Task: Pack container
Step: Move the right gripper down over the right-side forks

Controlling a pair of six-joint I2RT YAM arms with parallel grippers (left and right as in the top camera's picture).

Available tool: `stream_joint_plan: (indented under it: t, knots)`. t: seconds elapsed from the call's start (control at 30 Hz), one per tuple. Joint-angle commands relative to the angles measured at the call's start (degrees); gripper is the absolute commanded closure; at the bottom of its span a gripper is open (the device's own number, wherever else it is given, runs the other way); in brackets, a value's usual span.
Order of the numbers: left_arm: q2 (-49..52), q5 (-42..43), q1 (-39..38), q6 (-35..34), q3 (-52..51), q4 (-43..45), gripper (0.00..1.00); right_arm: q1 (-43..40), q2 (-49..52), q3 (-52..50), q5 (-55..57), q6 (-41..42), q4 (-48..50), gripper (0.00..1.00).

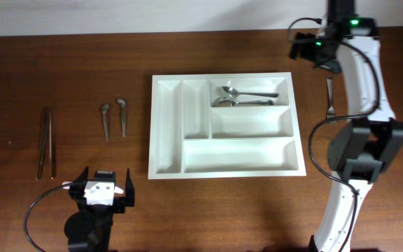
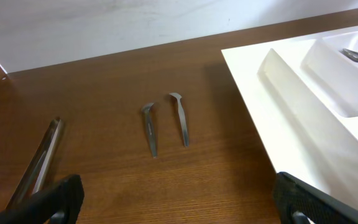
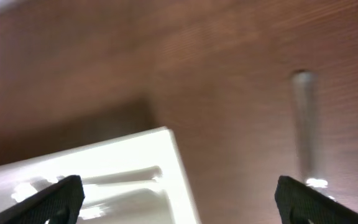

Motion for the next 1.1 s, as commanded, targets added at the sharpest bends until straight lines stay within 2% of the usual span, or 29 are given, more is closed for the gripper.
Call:
stream_joint_plan:
  t: [0.0,0.13,0.3,0.8,1.07]
  knots:
    - [-0.35,0.61,0.24,-0.5,-0.33,0.15,0.01,-3.45,-0.74,0.63,-0.94,-12.74,-1.51,0.01]
    - [-0.35,0.61,0.24,-0.5,-0.33,0.15,0.01,-6.84,0.66,0.5,-1.14,-14.8,-1.57,0.01]
    - [-0.35,0.61,0.24,-0.5,-0.33,0.15,0.01,-8.22,2.6,0.48,-1.07,-21.42,-2.84,0.01]
    - [-0.35,0.61,0.24,-0.5,-0.33,0.15,0.01,-8.31,11.52,0.48,-0.39,-21.51,-4.17,0.01]
    - [-0.35,0.61,0.24,-0.5,-0.33,0.15,0.01,-8.31,12.68,0.48,0.42,-21.55,-3.85,0.01]
